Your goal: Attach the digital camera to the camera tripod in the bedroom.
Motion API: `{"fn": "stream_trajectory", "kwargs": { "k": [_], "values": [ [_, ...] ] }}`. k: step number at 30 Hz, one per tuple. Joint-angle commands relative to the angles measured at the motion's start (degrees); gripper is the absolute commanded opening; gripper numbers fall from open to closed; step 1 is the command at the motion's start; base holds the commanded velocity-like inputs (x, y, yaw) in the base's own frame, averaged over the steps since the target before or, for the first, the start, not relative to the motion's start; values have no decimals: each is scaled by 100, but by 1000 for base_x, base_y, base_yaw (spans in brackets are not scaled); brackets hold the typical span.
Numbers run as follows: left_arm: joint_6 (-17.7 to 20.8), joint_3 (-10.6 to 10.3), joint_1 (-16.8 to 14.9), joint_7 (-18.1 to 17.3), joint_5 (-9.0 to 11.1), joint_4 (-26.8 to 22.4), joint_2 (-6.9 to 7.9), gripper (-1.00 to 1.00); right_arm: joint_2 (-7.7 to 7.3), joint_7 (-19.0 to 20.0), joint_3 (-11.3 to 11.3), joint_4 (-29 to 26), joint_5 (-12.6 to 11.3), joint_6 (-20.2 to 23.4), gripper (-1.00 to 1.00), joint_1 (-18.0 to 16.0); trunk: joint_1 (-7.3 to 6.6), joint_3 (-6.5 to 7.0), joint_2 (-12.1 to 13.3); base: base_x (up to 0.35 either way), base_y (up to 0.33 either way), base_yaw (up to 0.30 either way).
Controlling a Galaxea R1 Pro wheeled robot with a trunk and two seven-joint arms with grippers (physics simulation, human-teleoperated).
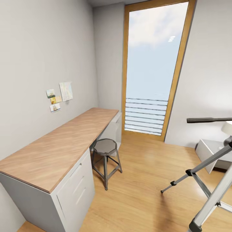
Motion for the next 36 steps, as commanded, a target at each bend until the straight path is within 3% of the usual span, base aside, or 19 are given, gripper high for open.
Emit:
{"fn": "stream_trajectory", "kwargs": {
  "k": [1,18,36],
  "values": [
    [-8,1,3,-1,3,-9,0,100,0,-4,9,1,0,-7,100,-2,0,-4,-2,29,14,0],
    [-18,-5,3,-4,-7,-12,3,100,-6,0,18,-8,3,-8,100,-17,0,-4,-2,8,13,0],
    [-19,-5,3,-20,-7,-12,8,100,-6,1,19,-8,7,-8,100,-18,0,-4,-2,0,174,0]
  ]
}}
